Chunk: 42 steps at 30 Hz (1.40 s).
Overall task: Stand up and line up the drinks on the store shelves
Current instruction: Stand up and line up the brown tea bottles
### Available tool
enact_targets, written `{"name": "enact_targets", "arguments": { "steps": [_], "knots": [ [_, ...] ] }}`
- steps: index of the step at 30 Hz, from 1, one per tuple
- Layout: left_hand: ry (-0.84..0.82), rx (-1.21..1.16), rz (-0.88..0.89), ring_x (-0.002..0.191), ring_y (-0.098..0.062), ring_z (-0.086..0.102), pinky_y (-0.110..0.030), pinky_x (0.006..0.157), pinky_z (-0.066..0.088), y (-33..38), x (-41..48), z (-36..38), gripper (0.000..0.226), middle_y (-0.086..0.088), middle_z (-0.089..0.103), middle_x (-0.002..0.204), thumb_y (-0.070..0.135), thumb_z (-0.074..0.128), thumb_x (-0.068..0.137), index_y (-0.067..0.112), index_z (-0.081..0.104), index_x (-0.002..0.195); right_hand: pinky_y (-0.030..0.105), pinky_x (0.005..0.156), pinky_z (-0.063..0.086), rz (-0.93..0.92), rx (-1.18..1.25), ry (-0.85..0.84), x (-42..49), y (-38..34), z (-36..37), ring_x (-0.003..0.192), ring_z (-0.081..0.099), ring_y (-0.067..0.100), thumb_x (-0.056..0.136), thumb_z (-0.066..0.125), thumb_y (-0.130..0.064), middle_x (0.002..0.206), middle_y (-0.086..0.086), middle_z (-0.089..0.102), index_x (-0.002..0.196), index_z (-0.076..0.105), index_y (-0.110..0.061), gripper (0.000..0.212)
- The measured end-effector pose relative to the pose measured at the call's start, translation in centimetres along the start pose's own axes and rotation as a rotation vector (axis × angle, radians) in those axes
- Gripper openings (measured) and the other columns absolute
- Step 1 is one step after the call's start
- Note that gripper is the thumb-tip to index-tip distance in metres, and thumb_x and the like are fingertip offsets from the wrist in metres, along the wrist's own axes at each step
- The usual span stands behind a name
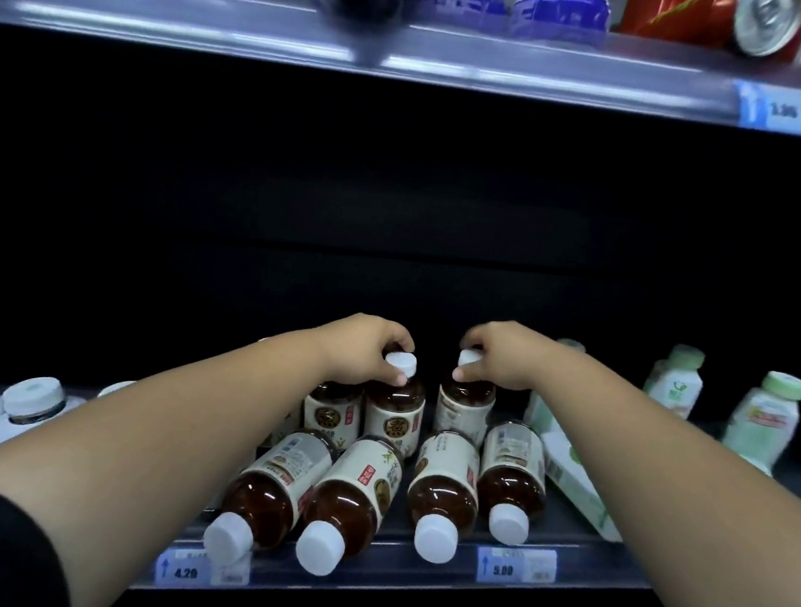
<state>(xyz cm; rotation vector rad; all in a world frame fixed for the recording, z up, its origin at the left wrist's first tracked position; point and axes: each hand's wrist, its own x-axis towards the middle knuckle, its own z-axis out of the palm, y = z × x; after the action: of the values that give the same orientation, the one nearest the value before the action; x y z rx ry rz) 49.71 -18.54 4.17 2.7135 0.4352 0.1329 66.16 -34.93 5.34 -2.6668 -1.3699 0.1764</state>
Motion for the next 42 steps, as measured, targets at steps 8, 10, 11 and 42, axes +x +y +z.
{"name": "enact_targets", "arguments": {
  "steps": [8,10,11,42],
  "knots": [
    [-0.015,0.019,-0.046,0.119,-0.014,0.055,-0.032,0.101,0.045,1.2,0.7,0.4,0.049,0.007,0.06,0.131,0.034,0.077,0.085,0.032,0.06,0.13,0.029,0.095,0.044,-0.19,0.201,-0.167,0.8,1.3,-0.3,0.116,0.055,0.014,0.088,0.072,-0.012,0.124,-0.013,0.057,0.129,0.06,-0.035,0.048],
    [-0.019,0.003,-0.068,0.118,-0.013,0.055,-0.032,0.1,0.045,1.2,0.7,0.4,0.048,0.009,0.059,0.129,0.034,0.078,0.084,0.032,0.061,0.129,0.03,0.103,0.042,-0.188,0.218,-0.178,1.2,1.2,-0.2,0.124,0.051,0.014,0.086,0.076,-0.023,0.132,-0.012,0.053,0.14,0.052,-0.031,0.06],
    [-0.018,-0.003,-0.08,0.117,-0.013,0.055,-0.031,0.1,0.045,1.2,0.7,0.4,0.048,0.009,0.059,0.129,0.034,0.078,0.084,0.032,0.061,0.129,0.03,0.103,0.042,-0.18,0.195,-0.146,1.5,1.1,0.1,0.125,0.051,0.015,0.085,0.077,-0.032,0.135,-0.009,0.053,0.141,0.051,-0.028,0.062],
    [0.135,0.126,-0.205,0.118,-0.01,0.056,-0.031,0.101,0.045,1.8,-5.4,-1.4,0.055,0.008,0.059,0.133,0.033,0.08,0.08,0.035,0.058,0.131,0.034,0.101,0.045,-0.498,0.129,0.029,-0.9,-3.2,0.3,0.127,0.051,0.018,0.089,0.069,-0.047,0.144,-0.002,0.052,0.141,0.051,-0.032,0.058]
  ]
}}
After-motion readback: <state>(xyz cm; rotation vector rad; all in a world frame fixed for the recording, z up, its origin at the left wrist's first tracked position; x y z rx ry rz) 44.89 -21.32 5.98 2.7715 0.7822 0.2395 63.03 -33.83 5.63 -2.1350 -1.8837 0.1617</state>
